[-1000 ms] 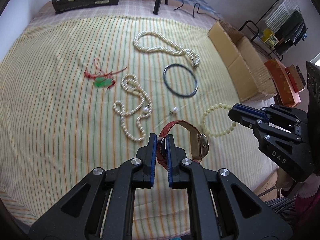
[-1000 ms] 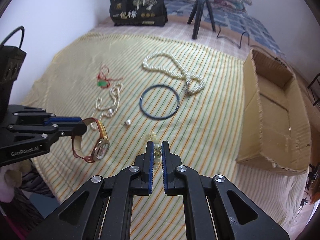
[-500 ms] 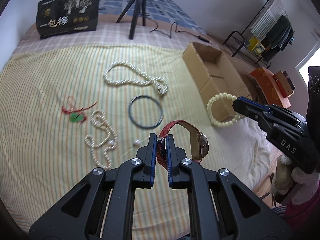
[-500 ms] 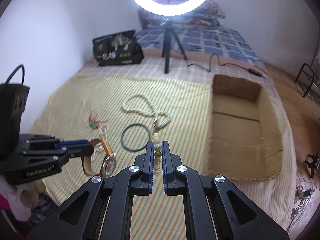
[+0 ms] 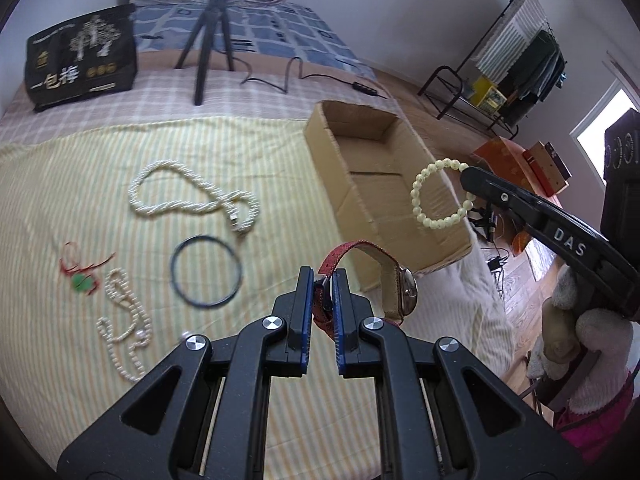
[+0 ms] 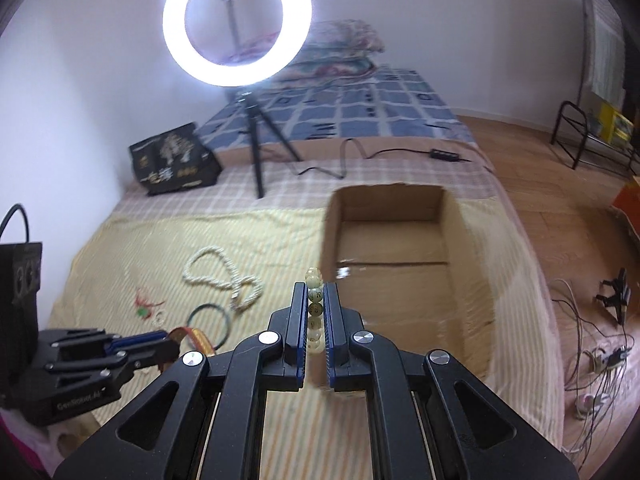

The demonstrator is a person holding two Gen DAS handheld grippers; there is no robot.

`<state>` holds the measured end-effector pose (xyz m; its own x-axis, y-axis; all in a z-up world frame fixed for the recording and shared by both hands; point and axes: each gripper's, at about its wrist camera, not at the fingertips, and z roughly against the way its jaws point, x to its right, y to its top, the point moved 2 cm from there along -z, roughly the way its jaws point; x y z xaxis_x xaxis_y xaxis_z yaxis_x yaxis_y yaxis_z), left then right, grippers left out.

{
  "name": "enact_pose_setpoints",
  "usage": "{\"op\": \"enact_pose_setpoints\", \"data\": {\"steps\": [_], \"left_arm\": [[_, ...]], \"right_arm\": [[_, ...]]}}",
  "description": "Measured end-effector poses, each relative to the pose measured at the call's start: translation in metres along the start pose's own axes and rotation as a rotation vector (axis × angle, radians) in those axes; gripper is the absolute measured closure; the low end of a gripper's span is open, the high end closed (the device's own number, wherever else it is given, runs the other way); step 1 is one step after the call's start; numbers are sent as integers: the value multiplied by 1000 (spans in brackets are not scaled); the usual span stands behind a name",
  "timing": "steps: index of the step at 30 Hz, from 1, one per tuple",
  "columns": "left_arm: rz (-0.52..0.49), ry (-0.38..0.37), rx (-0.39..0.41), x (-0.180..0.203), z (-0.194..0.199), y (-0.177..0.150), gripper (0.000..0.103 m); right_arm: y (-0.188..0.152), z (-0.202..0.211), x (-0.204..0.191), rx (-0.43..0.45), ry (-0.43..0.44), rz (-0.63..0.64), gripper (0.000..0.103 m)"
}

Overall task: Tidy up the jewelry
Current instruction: 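Carry the watch and bead bracelet into the cardboard box and release both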

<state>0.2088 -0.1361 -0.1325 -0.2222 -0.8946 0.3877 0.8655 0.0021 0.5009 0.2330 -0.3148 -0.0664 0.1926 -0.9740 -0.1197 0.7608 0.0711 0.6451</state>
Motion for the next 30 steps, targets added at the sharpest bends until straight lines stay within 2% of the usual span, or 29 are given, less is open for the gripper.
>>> {"op": "enact_pose_setpoints", "data": {"steps": [6,12,21,30], "left_arm": [[-36,-28,-1,33,-24,16,96],[-72,-25,-12,59,-54,30,96],[-96,-15,-53,73,-86,31,96],[-108,-13,-57,77,-90,29,95]], "right_arm": [[1,-7,36,-6,-45,-60,97],[-6,-16,63,-33,-85,-84,97],[-10,-29,91,-59,-99,-119,97],[-14,-41,101,-85,-95,-145,97]]}}
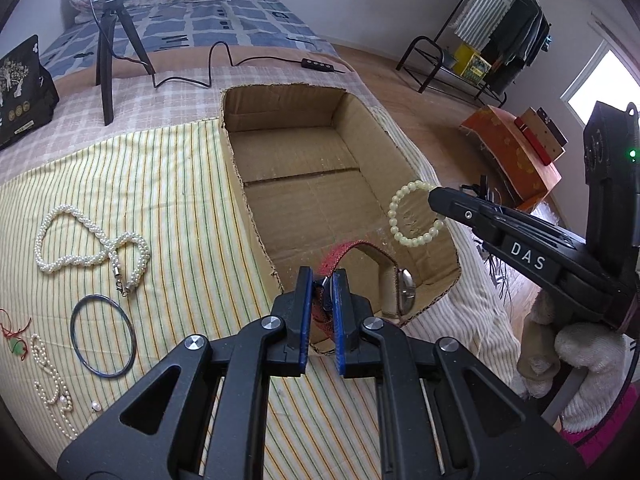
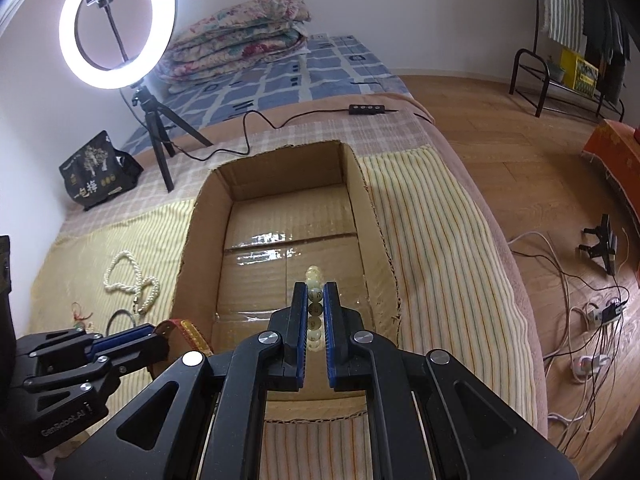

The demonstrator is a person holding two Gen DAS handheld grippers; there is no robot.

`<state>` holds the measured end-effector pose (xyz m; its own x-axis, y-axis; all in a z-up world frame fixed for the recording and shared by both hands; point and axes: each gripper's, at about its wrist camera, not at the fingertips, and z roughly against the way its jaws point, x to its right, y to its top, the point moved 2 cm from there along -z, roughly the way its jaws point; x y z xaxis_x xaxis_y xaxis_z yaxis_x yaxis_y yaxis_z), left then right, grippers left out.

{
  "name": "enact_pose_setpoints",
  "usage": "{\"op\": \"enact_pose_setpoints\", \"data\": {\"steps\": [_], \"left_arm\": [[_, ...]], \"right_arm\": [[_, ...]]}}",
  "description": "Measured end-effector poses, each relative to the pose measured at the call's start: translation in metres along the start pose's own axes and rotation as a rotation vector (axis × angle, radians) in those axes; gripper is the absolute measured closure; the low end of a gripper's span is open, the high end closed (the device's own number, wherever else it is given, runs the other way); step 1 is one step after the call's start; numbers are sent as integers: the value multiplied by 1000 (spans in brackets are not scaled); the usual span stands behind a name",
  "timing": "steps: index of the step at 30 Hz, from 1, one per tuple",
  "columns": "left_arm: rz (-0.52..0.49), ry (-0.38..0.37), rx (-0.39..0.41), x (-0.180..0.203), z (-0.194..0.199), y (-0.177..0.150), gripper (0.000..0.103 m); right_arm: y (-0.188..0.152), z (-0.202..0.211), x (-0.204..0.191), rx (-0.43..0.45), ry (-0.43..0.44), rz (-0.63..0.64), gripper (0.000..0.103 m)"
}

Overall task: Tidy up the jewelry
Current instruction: 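Carry the watch and bead bracelet into the cardboard box and release both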

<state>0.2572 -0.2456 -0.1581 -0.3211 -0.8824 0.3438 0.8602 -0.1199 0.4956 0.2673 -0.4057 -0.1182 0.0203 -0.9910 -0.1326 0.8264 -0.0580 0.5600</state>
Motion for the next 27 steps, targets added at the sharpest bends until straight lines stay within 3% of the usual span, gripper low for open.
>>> {"op": "enact_pose_setpoints", "data": {"steps": [4,6,8,9,17,21,25,27], "left_arm": [[9,-2,1,-1,2,0,94],[10,-1,0,-1,3,0,94],[13,4,3,-3,5,0,94],[12,4,4,-4,5,0,94],[-2,27,28,-9,22,-3,94],[2,35,46,-15,33,-6,78],[13,49,65,-27,49,-8,77],[17,53,78,-32,57,-10,65]], "right_arm": [[-1,0,1,-3,-11,-4,97],[0,1,1,-1,-14,-7,91],[0,2,1,8,-21,-10,75],[0,4,0,16,-22,-12,72],[1,12,-6,34,-16,-11,70],[1,17,-14,45,-12,-2,70],[0,22,-25,50,-7,18,70],[-1,24,-34,55,-9,34,70]]}}
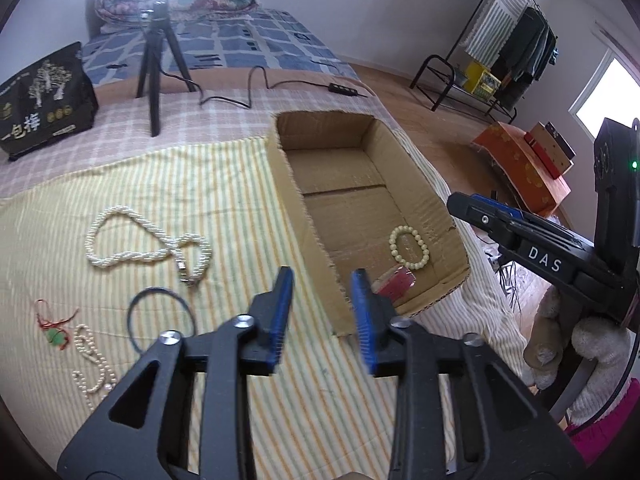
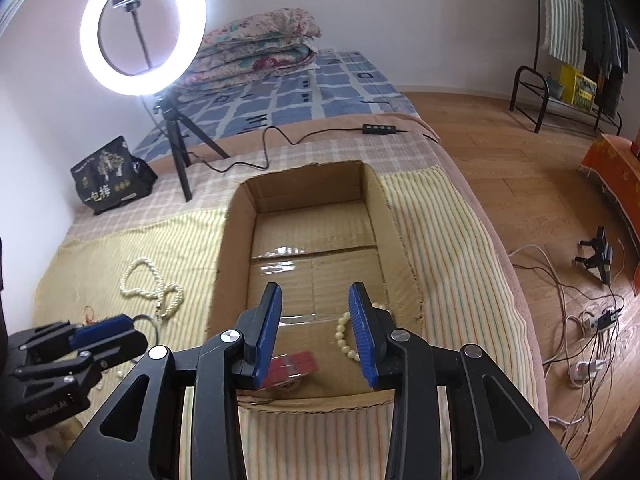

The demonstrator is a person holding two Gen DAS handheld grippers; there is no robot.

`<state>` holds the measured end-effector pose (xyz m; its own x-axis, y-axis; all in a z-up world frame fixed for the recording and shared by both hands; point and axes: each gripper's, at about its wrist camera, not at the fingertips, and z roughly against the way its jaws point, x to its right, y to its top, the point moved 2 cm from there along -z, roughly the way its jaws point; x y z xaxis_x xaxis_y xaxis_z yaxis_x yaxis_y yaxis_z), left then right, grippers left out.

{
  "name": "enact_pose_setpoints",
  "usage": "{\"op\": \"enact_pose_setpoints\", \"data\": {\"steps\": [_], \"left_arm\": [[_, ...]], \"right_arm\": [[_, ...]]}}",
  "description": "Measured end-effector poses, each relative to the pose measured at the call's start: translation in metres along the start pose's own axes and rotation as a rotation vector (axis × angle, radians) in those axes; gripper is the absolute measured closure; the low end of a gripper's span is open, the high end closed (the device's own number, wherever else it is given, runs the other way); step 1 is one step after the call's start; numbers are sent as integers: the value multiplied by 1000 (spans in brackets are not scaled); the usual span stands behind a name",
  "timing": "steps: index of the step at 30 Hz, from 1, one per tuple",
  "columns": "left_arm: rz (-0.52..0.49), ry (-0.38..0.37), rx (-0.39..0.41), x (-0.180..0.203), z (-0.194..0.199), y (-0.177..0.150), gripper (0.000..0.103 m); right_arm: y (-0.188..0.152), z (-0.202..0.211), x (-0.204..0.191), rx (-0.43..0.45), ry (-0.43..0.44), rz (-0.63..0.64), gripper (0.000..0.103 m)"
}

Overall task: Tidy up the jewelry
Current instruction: 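Carry the watch and bead bracelet into the cardboard box and release both, then move the left tool to the jade pendant while the right tool approaches the blue bangle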

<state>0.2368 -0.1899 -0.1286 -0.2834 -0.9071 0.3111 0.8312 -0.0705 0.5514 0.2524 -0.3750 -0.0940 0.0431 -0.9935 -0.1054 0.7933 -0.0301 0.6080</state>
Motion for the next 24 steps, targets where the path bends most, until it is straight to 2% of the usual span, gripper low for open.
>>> {"op": "enact_pose_setpoints", "data": {"steps": [2,4,6,13,16,18,24], "left_arm": [[-4,3,11,-5,8,-1,60],[-20,19,20,-13,17,-3,51],[-22,31,35,-22,25,-7,36],[-1,104,26,-72,52,-23,35],[24,148,20,-100,63,-26,35],[43,170,23,-116,70,-27,35],[94,217,27,-156,89,-26,35]], "right_arm": [[0,2,-8,4,-2,17,68],[-1,4,-15,9,-3,33,62],[-3,7,-24,17,1,45,53],[-16,16,-57,60,31,68,50],[-20,18,-75,86,26,114,33],[-24,18,-90,101,34,147,32],[-36,-2,-123,9,99,182,32]]}}
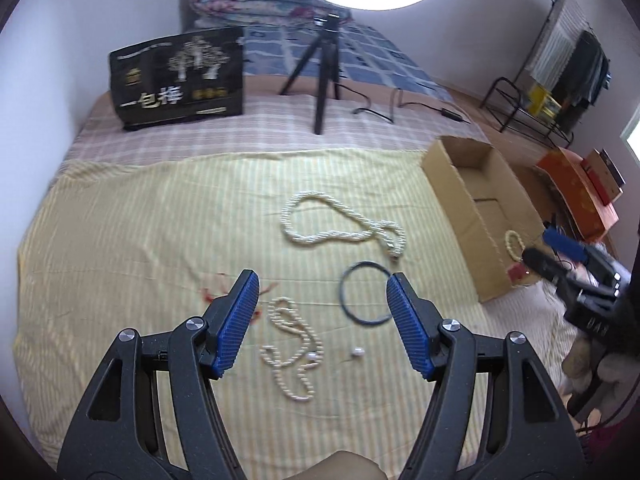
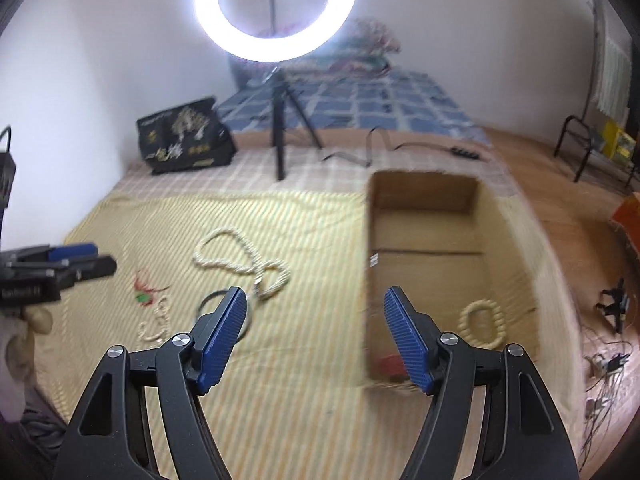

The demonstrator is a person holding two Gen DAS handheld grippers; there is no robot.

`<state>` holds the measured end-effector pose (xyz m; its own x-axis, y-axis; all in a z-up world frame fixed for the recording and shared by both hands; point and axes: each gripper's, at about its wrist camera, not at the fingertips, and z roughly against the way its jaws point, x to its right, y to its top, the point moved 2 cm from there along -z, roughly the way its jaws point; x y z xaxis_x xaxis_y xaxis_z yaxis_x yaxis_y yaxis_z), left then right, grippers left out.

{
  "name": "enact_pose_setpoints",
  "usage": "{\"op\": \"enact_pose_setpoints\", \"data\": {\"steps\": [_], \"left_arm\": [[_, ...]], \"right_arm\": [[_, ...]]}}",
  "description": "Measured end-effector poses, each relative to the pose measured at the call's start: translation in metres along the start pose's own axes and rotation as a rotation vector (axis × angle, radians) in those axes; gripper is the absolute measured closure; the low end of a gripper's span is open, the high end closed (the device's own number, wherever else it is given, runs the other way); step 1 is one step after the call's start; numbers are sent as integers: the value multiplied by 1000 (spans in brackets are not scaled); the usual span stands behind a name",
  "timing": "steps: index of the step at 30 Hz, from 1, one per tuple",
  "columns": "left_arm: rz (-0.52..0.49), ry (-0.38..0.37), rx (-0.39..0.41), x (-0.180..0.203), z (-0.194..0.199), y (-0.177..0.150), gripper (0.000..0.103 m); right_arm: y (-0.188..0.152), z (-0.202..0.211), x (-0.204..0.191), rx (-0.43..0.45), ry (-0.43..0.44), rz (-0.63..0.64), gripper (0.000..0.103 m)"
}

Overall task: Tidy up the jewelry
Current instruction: 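Move the left tool to the jade pendant while the right tool approaches the blue bangle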

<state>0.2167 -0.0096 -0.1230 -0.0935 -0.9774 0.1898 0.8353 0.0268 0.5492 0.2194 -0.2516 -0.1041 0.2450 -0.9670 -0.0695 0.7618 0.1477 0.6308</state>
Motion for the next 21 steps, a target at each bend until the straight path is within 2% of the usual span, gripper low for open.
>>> {"op": "enact_pose_setpoints", "data": {"steps": [6,15,19,21], "left_arm": [[54,24,-55,-36,-8,-2,35],[172,60,-149,-93,-33,-23,36],[241,7,-211,-102,-50,-33,41],[238,0,-232,-101,-58,-33,43]], "right_arm": [[-10,-34,-21,-144,41,33,32],[-20,-63,-15,-235,70,-13,32],[-25,-75,-17,-280,93,-31,44],[-26,-80,-19,-295,113,-38,46]]}}
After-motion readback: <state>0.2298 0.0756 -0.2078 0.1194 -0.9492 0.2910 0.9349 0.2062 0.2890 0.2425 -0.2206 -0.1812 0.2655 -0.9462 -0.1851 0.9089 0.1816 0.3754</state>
